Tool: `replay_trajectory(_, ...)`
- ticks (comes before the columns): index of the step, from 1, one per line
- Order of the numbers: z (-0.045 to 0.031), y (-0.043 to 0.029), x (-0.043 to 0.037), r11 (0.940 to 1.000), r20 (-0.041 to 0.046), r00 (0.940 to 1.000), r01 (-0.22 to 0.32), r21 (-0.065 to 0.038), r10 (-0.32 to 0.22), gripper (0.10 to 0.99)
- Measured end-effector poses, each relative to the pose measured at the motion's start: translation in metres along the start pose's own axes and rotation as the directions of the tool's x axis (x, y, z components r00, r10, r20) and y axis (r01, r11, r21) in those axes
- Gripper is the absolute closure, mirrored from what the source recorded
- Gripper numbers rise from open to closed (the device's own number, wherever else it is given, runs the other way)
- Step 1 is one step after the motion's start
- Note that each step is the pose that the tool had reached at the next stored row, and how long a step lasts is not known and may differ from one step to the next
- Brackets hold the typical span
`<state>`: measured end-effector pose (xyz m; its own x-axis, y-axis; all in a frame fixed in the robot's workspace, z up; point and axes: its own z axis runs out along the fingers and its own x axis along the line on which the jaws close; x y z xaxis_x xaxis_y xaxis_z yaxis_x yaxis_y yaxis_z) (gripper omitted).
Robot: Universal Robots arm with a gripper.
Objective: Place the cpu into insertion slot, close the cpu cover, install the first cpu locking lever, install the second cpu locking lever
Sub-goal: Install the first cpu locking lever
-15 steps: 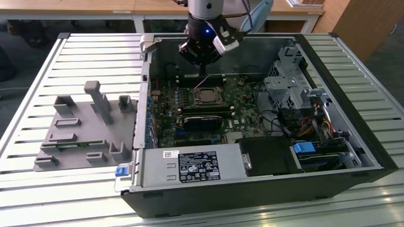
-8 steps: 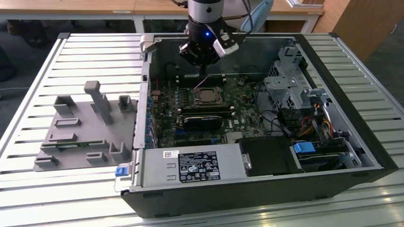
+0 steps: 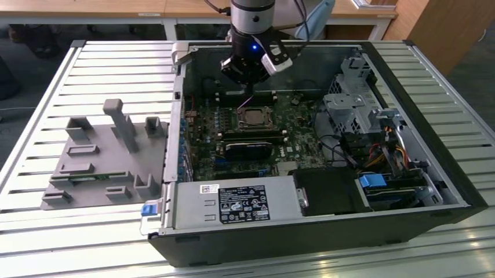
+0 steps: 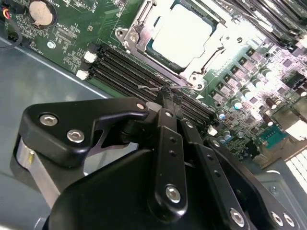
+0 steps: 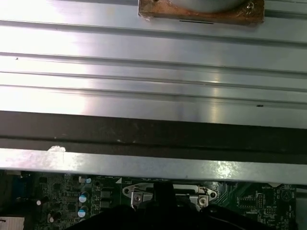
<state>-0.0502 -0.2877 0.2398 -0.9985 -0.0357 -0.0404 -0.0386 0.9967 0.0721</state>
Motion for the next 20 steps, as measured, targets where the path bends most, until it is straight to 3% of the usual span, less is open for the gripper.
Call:
replay_trajectory(5, 0.0025, 0.0, -0.0047, 1.0, 0.0, 1.0, 0.0, 0.0, 0.0, 0.98)
replay_trajectory(9, 0.004, -0.0001, -0.0064, 1.0, 0.0005, 1.0, 0.0, -0.008, 0.0, 0.98)
replay_trajectory(20, 0.0117, -0.001, -0.0153, 1.0, 0.0003, 1.0, 0.0, -0.009, 0.0, 0.98)
